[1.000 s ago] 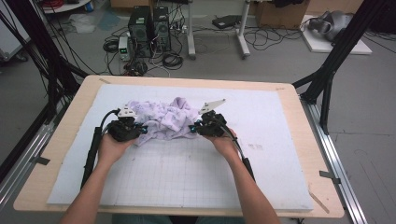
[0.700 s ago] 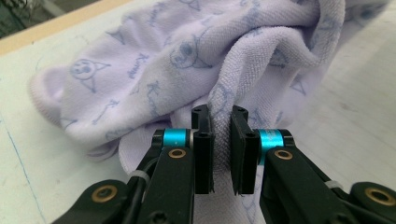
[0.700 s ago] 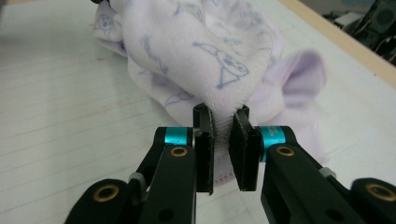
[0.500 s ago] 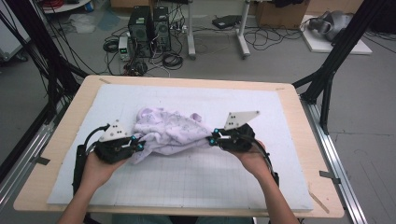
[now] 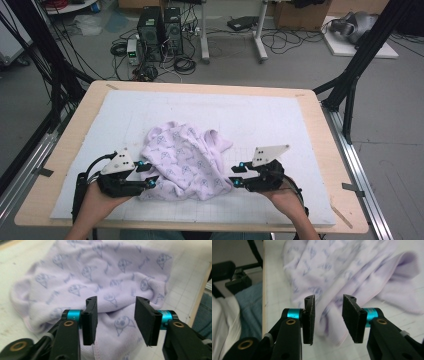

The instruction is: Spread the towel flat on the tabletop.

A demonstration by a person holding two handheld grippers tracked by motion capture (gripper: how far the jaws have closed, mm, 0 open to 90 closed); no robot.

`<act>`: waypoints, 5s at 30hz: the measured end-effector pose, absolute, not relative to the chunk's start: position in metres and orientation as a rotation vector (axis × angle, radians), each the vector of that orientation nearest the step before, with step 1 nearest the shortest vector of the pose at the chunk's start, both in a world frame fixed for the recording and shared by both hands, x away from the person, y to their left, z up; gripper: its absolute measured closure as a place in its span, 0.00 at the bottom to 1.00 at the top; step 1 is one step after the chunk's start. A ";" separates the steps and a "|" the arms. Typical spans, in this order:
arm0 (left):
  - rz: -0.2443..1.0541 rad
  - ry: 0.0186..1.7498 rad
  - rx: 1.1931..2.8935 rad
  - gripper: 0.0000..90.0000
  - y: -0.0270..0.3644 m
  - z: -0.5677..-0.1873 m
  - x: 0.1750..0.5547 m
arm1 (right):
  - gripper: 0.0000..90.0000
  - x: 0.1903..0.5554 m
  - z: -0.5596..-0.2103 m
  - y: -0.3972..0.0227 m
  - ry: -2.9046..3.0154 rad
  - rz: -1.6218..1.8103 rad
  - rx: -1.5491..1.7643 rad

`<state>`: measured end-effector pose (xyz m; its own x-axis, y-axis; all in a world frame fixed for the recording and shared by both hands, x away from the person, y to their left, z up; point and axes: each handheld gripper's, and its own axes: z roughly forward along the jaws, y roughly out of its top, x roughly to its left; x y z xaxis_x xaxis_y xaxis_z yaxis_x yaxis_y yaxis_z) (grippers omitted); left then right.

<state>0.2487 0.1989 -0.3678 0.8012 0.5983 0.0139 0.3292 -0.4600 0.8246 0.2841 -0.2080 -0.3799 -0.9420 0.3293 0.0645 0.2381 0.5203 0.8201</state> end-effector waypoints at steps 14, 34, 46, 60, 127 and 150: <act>0.374 0.851 2.147 0.52 0.188 -0.406 0.316 | 0.63 0.347 -0.406 -0.164 2.669 1.265 0.606; 0.370 0.777 2.115 0.87 0.191 -0.402 0.299 | 0.97 0.327 -0.405 -0.174 2.727 1.224 0.531; 0.311 0.673 2.130 0.87 0.193 -0.391 0.254 | 0.97 0.249 -0.392 -0.221 2.745 1.229 0.505; 0.296 0.781 2.143 0.45 0.194 -0.395 0.292 | 0.59 0.307 -0.393 -0.181 2.719 1.275 0.534; 0.143 0.669 2.161 0.87 0.191 -0.407 0.259 | 0.96 0.260 -0.410 -0.214 2.860 1.122 0.496; 0.387 0.805 2.213 0.56 0.184 -0.409 0.330 | 0.55 0.336 -0.419 -0.206 2.738 0.962 0.680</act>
